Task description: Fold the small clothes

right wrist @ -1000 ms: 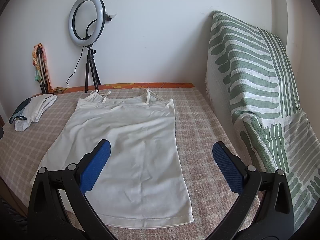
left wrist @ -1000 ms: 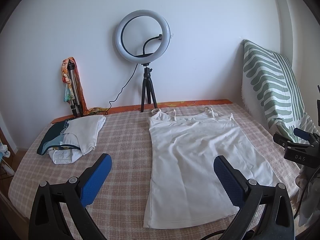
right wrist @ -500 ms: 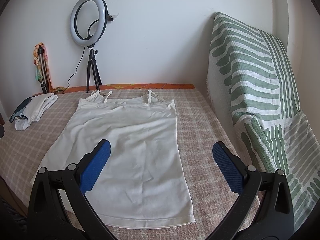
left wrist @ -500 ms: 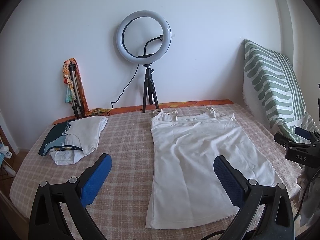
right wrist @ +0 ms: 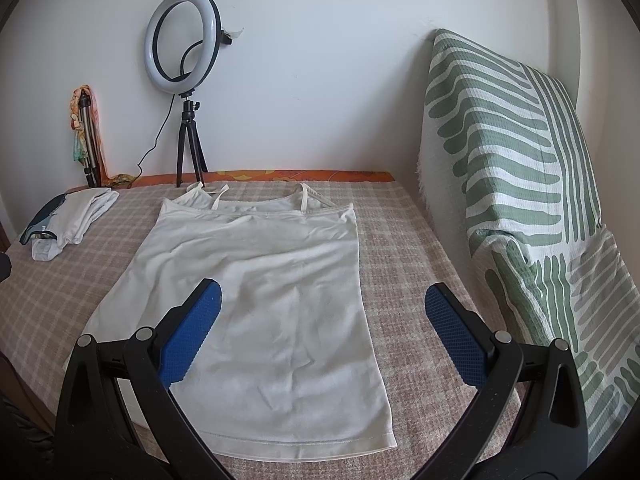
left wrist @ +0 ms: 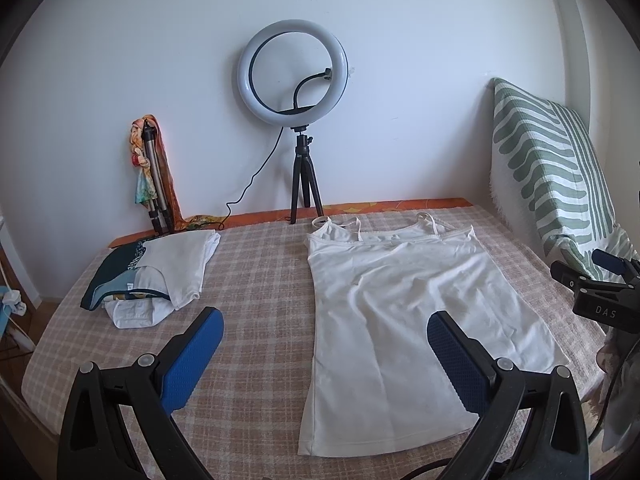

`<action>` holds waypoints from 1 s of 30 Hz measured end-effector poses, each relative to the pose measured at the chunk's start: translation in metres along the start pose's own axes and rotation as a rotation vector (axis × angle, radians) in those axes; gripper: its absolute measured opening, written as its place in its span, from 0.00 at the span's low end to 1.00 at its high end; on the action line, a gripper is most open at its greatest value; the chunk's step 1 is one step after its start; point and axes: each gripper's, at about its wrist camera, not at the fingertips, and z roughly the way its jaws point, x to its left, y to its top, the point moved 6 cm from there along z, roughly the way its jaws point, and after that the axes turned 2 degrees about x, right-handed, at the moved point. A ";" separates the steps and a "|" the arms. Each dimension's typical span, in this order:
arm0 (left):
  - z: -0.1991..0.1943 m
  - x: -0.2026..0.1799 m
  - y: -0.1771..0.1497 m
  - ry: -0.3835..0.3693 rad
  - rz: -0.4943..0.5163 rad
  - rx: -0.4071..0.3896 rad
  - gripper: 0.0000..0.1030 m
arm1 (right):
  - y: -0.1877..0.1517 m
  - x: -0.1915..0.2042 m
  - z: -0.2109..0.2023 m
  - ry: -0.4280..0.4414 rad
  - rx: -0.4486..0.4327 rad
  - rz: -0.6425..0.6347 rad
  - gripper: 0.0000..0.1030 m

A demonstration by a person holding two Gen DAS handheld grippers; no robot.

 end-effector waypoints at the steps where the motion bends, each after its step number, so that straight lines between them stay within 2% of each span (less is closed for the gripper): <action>1: 0.000 0.001 0.000 0.002 0.000 0.001 1.00 | 0.000 0.001 0.000 0.000 -0.001 -0.001 1.00; 10: 0.004 0.015 -0.006 0.019 -0.018 0.018 1.00 | 0.006 0.013 0.002 0.015 -0.016 -0.006 1.00; 25: 0.023 0.032 -0.032 -0.030 -0.036 0.106 0.99 | 0.015 0.045 0.012 0.086 0.002 -0.034 1.00; 30: 0.030 0.038 -0.047 -0.105 -0.074 0.156 0.83 | 0.020 0.060 0.019 0.134 0.026 -0.050 1.00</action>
